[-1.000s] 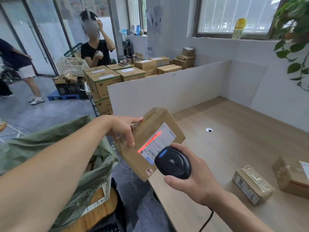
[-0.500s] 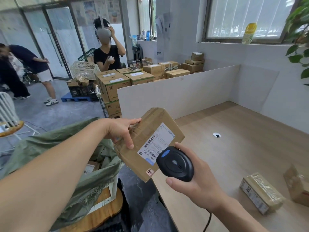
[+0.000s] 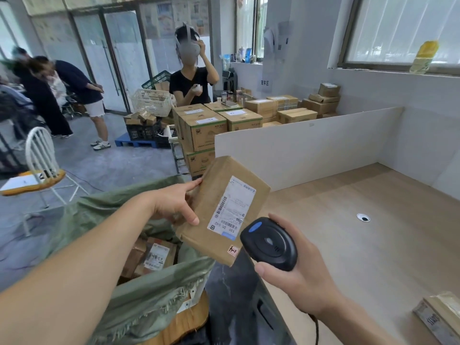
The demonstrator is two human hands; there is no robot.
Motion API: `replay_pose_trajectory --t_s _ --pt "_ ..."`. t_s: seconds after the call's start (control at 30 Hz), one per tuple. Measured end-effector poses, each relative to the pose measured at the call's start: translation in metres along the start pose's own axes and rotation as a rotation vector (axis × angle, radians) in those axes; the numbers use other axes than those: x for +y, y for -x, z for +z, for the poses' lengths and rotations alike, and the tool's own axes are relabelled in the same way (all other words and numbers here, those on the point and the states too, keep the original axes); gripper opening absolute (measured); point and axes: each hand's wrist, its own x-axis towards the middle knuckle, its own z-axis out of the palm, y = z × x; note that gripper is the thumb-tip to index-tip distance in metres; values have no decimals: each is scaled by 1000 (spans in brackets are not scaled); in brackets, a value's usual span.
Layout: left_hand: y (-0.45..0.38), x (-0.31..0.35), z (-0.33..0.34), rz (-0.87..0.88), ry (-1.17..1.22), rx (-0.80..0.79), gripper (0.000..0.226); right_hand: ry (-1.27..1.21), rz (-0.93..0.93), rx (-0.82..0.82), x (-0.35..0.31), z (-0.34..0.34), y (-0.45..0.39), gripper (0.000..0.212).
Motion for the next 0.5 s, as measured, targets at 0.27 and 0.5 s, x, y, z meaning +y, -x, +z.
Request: replay_pose_trajectory --t_s 0.27,0.5 --pt "-4 -93 -88 -40 213 146 121 -18 -22 -41 -11 96 -69 77" --pt "-25 -168 -124 -164 332 231 100 -51 11 -89 -6 158 -104 85"
